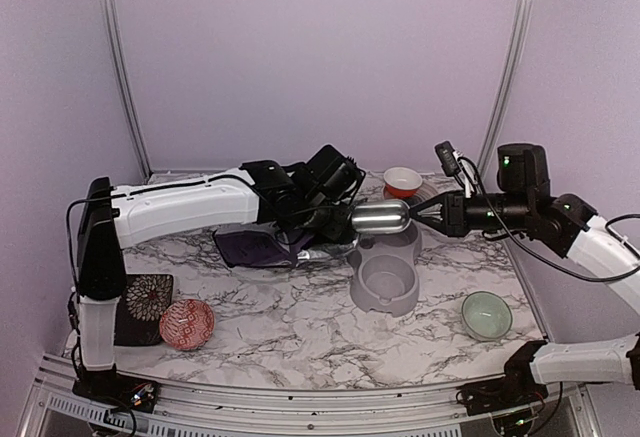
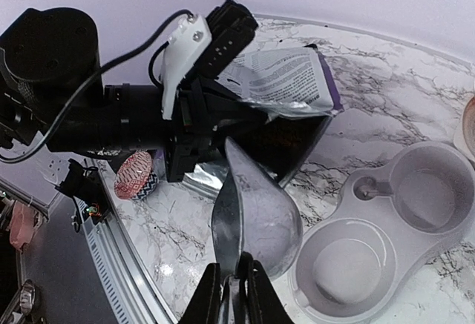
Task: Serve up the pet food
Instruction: Adjust the pet food bag at the center of the board.
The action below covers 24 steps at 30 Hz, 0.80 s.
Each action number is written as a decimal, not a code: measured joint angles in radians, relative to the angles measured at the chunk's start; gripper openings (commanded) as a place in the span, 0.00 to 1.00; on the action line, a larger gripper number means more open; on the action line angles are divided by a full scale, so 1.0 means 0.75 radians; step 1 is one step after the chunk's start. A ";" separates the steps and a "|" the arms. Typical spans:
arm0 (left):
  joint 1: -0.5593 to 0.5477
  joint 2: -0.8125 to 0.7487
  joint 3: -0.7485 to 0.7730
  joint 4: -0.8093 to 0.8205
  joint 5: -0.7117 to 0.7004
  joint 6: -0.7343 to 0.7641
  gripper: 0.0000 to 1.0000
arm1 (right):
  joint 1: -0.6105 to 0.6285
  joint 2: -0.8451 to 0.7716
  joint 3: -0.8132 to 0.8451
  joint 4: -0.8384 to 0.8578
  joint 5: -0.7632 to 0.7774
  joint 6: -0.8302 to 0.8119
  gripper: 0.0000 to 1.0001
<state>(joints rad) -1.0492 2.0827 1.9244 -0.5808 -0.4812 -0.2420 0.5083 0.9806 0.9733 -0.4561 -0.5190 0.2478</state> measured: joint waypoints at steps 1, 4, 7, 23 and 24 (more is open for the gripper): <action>0.016 -0.042 -0.064 0.027 0.001 0.008 0.00 | 0.000 0.013 -0.004 0.014 -0.004 0.008 0.00; 0.076 -0.166 -0.241 0.104 -0.015 0.036 0.00 | 0.000 0.066 -0.021 0.053 -0.018 0.021 0.00; 0.146 -0.235 -0.351 0.153 -0.054 0.069 0.00 | 0.000 0.121 -0.043 0.083 -0.027 0.030 0.00; 0.068 0.112 -0.319 0.106 -0.051 -0.060 0.00 | 0.000 0.277 -0.102 0.183 0.049 0.085 0.00; 0.045 0.140 -0.310 0.106 -0.036 -0.077 0.00 | 0.000 0.275 -0.121 0.189 0.057 0.095 0.00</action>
<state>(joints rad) -1.0157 2.1880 1.6920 -0.5011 -0.5079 -0.3000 0.5083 1.1870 0.8825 -0.3141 -0.4759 0.3187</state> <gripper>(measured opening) 0.005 0.109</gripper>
